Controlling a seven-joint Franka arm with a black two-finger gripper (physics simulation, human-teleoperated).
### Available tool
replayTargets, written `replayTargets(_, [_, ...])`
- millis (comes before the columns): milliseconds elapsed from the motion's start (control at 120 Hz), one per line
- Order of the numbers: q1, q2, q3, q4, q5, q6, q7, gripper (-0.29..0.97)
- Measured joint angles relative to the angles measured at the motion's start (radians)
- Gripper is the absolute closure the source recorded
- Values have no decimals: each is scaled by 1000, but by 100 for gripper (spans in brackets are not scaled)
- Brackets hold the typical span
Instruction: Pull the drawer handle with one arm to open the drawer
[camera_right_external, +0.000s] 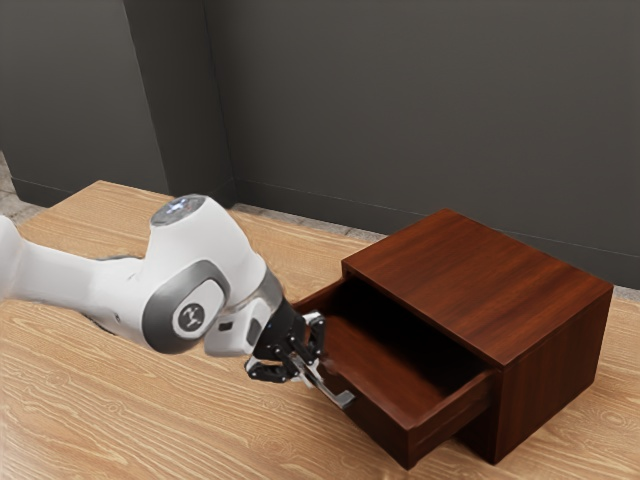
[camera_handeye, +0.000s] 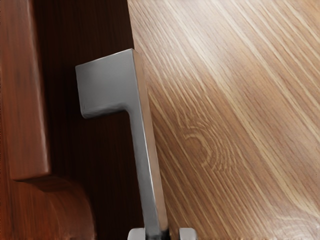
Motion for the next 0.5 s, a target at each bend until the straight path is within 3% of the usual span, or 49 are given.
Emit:
replayTargets(400, [-1, -128, -1, -122, -6, 1, 18, 76])
replayTargets(500, [-4, -131, -1, -124, -7, 1, 22, 69])
